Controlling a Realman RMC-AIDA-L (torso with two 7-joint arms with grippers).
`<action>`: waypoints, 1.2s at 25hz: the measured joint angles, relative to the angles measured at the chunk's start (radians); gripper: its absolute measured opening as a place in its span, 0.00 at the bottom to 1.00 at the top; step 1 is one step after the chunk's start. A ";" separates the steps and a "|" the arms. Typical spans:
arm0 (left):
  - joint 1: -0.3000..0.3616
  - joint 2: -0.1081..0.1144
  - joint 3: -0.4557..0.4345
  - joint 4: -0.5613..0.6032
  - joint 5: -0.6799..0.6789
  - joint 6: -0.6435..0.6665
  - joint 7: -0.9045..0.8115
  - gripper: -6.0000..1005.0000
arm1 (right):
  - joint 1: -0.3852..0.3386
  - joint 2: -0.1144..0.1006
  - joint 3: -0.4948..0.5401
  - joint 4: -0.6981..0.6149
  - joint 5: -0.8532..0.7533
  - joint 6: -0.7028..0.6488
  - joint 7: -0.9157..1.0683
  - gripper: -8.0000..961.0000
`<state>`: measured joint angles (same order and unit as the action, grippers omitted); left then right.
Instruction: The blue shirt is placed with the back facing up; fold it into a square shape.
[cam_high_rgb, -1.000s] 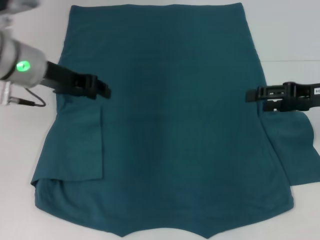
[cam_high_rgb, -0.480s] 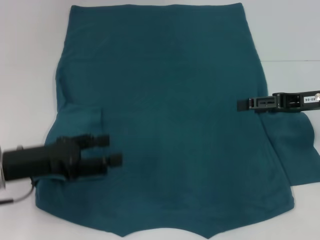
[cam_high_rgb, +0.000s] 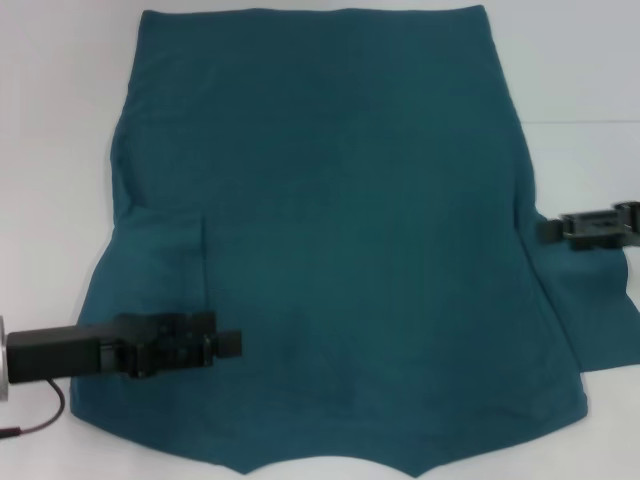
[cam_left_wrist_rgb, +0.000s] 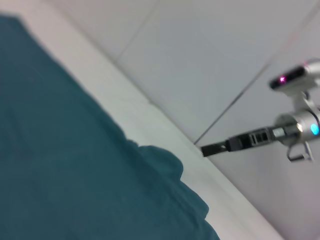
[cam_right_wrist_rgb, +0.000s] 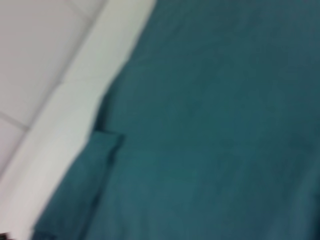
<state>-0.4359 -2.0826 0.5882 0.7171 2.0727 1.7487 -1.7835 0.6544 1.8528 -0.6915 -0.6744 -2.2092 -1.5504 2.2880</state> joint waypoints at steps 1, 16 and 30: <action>-0.006 0.005 -0.002 0.002 0.008 -0.001 -0.052 0.85 | -0.017 -0.005 0.003 -0.020 -0.015 0.004 0.025 0.98; -0.039 0.006 -0.003 0.003 0.022 -0.075 -0.183 0.85 | -0.110 -0.003 0.130 -0.066 -0.117 0.129 0.123 0.98; -0.038 0.002 -0.007 0.000 0.018 -0.105 -0.186 0.85 | -0.072 0.038 0.108 0.016 -0.152 0.296 0.088 0.95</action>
<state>-0.4740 -2.0802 0.5815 0.7170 2.0905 1.6435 -1.9696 0.5828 1.8906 -0.5840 -0.6581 -2.3616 -1.2545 2.3761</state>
